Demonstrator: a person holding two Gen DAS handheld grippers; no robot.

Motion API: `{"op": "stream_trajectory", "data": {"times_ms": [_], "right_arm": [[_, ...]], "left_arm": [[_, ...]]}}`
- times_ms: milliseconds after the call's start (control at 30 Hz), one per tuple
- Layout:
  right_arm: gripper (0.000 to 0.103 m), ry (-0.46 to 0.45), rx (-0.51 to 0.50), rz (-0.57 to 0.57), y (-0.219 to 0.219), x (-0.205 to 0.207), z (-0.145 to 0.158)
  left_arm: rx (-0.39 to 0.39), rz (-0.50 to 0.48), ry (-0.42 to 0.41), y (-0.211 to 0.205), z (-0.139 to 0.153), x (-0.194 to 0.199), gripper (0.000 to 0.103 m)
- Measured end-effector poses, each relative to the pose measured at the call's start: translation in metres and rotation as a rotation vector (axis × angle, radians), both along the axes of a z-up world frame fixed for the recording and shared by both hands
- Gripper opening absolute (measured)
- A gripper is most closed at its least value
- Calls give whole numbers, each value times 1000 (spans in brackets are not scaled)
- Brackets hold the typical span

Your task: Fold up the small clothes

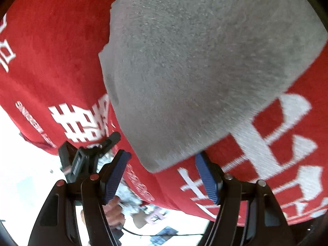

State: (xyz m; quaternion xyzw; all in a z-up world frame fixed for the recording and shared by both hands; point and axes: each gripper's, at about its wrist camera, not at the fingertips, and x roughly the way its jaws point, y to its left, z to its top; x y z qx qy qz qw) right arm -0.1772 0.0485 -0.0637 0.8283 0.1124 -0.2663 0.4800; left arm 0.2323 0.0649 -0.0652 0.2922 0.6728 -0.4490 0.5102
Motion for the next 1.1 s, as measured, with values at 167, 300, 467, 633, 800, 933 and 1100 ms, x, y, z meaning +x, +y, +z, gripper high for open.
{"op": "stream_trajectory", "data": {"times_ms": [167, 300, 467, 633, 800, 933, 1100], "right_arm": [[61, -57, 42, -87, -10, 7, -8], [10, -121, 50, -93, -15, 3, -7], [8, -167, -86, -37, -33, -6, 33], [8, -207, -121, -12, -44, -10, 47], [8, -192, -111, 23, -39, -5, 44], [9, -103, -53, 123, -26, -5, 30], [19, 1, -14, 271, -26, -19, 37]], "left_arm": [[-18, 9, 170, -19, -9, -6, 103], [-16, 32, 290, -29, -16, -21, 103], [-34, 47, 371, -47, -20, -26, 103], [-46, 27, 453, -75, -18, -50, 103], [-95, -61, 463, -98, -5, -82, 103], [-98, -96, 368, -108, -3, -98, 80], [-69, -133, 267, -105, -9, -101, 69]]}}
